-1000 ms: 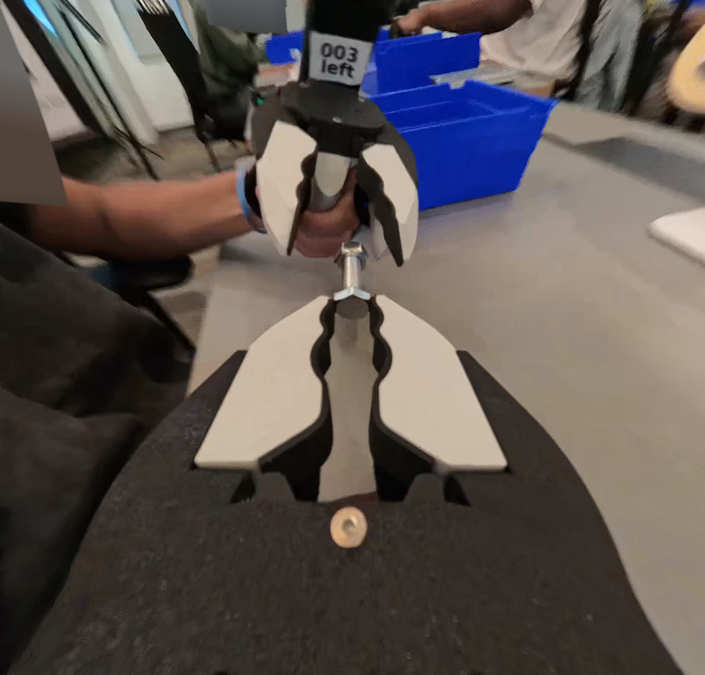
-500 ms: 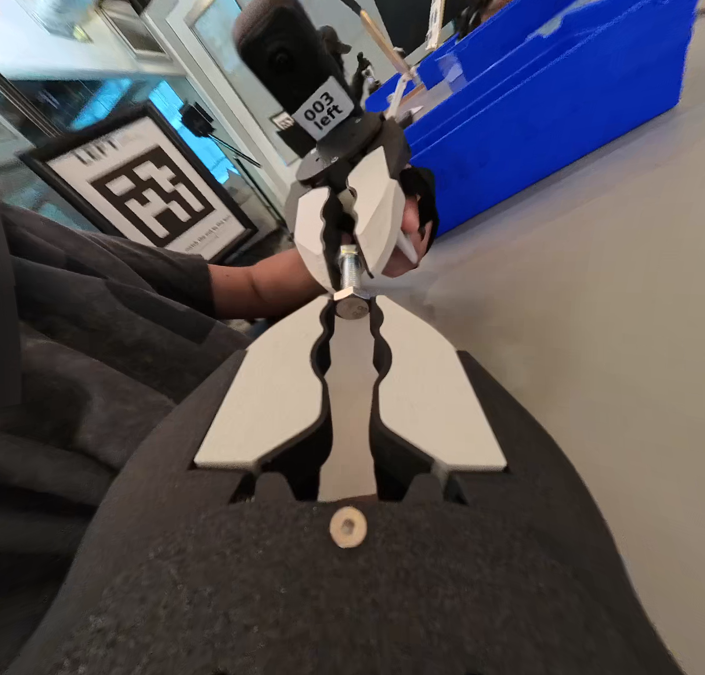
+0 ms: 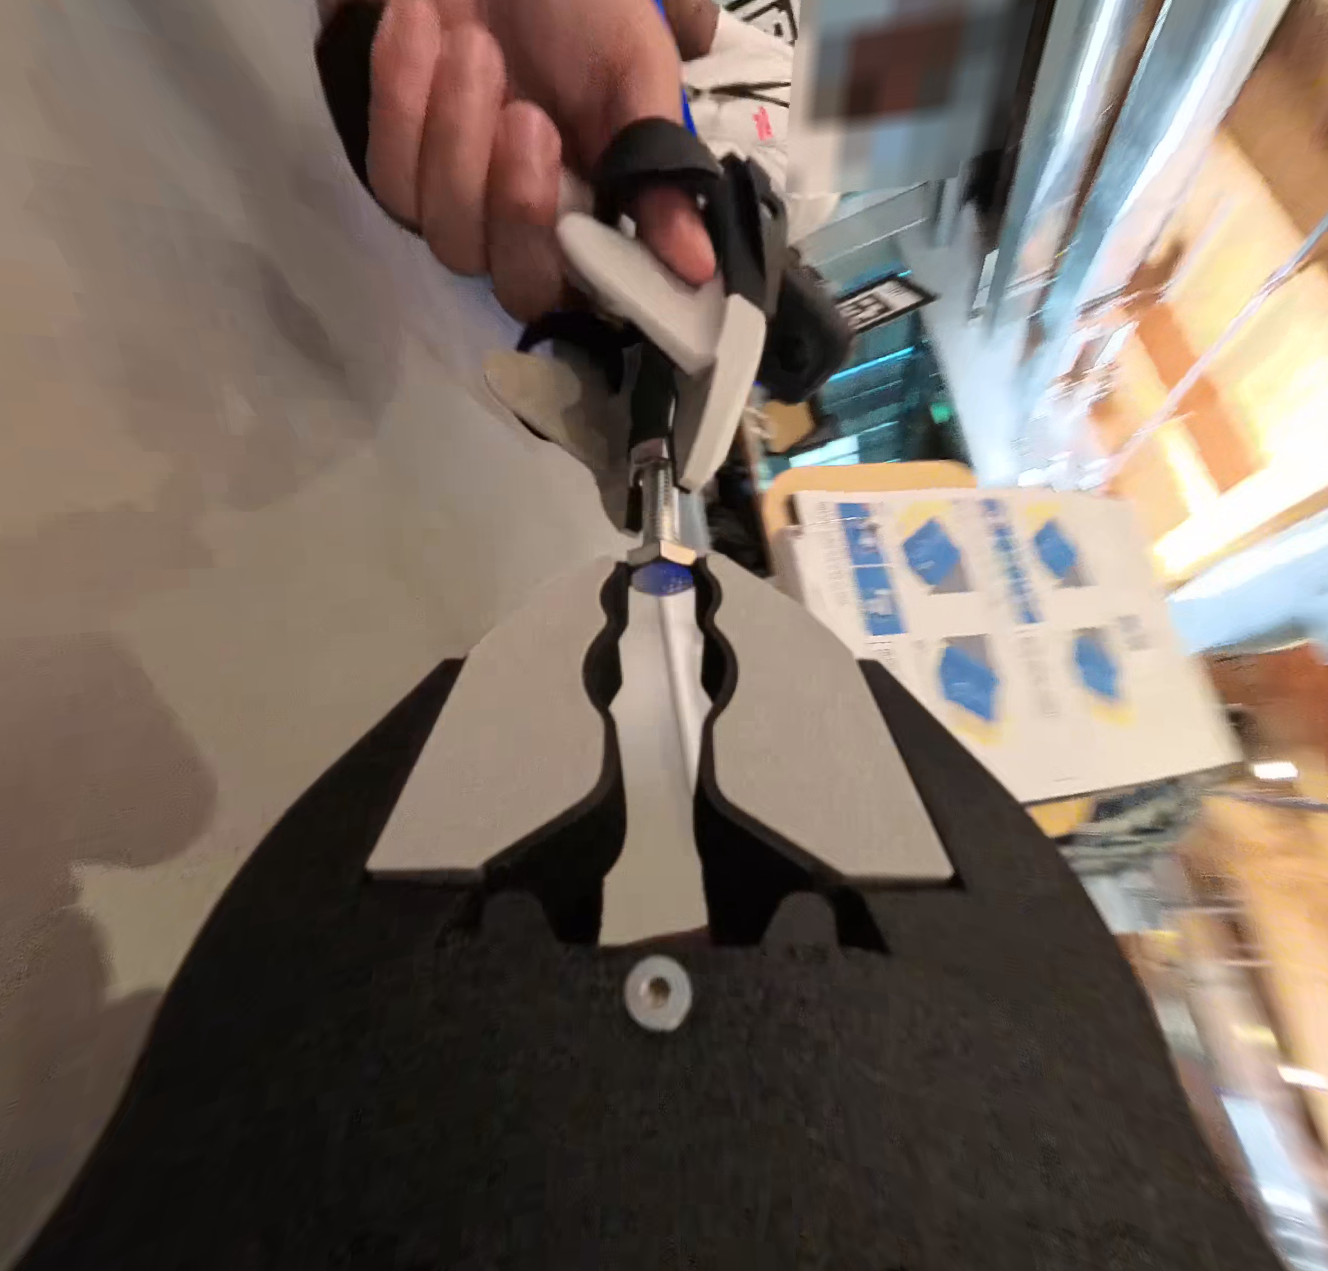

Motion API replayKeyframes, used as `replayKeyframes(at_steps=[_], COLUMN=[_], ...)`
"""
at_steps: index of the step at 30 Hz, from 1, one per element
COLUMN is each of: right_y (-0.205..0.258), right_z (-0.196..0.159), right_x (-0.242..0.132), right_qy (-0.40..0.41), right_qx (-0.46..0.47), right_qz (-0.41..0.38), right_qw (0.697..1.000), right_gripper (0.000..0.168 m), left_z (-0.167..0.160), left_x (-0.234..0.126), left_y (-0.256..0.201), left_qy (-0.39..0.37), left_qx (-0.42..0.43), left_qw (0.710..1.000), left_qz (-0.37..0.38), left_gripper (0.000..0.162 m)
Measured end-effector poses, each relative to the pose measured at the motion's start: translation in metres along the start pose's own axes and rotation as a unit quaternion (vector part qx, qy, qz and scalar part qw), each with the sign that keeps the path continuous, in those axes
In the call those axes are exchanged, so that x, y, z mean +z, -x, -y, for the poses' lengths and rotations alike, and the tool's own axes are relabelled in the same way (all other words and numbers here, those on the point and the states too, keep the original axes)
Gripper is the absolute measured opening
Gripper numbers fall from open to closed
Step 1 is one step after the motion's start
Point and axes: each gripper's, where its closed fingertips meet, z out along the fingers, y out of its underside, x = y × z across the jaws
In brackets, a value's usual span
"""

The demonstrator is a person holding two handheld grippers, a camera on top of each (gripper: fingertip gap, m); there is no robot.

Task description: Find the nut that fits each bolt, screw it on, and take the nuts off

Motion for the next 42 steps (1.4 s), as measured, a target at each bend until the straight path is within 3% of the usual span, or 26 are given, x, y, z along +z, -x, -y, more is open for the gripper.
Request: replayKeyframes(at_steps=[3,5,7,10,12,14,16,22,25,27,30,32,38,40,42], right_y=[0.003,0.006,0.009,0.011,0.015,0.014,0.014,0.007,0.007,0.008,0.008,0.008,0.003,0.003,0.001], right_z=[-0.002,-0.003,-0.004,-0.005,-0.006,-0.005,0.001,0.008,0.015,0.019,0.020,0.019,0.006,0.000,-0.003], right_x=[0.000,0.001,0.003,0.005,0.006,0.007,0.006,0.002,-0.003,-0.005,-0.004,-0.003,0.003,0.004,0.004], right_qy=[0.021,0.020,0.012,-0.001,-0.012,-0.027,-0.055,-0.107,-0.131,-0.137,-0.139,-0.136,-0.088,-0.056,-0.029], right_qx=[-0.099,-0.086,-0.001,0.133,0.217,0.317,0.429,0.620,0.644,0.653,0.654,0.637,0.407,0.303,0.204], right_qz=[-0.037,-0.030,0.010,0.074,0.116,0.154,0.209,0.303,0.336,0.355,0.349,0.338,0.176,0.120,0.071], right_qw=[0.994,0.996,1.000,0.988,0.969,0.936,0.877,0.716,0.675,0.655,0.656,0.679,0.892,0.944,0.976], right_gripper=[0.018,0.018,0.018,0.018,0.018,0.018,0.018,0.018,0.018,0.018,0.018,0.018,0.018,0.018,0.018], left_z=[-0.001,-0.003,-0.002,0.013,0.017,0.013,0.009,-0.008,-0.007,-0.007,-0.008,-0.008,0.002,0.004,0.005], left_x=[0.000,0.000,-0.001,-0.007,-0.013,-0.018,-0.020,-0.010,-0.010,-0.010,-0.009,-0.010,-0.009,-0.008,-0.008], left_y=[0.004,0.007,0.010,0.004,-0.001,0.003,0.010,0.000,-0.001,-0.004,-0.007,-0.007,-0.002,0.000,0.002], left_qy=[-0.005,0.001,0.005,-0.020,-0.030,-0.009,0.011,0.040,0.036,0.032,0.029,0.035,0.018,0.015,0.006], left_qx=[-0.057,-0.045,-0.002,0.098,0.181,0.257,0.328,0.425,0.436,0.442,0.449,0.438,0.287,0.213,0.150], left_qw=[0.998,0.999,1.000,0.995,0.981,0.961,0.932,0.892,0.886,0.884,0.882,0.886,0.951,0.971,0.985], left_qz=[-0.028,-0.025,-0.006,0.028,0.061,0.107,0.153,0.148,0.155,0.149,0.143,0.144,0.115,0.103,0.083], left_gripper=[0.018,0.018,0.018,0.055,0.061,0.058,0.051,0.045,0.038,0.025,0.018,0.017,0.018,0.018,0.017])
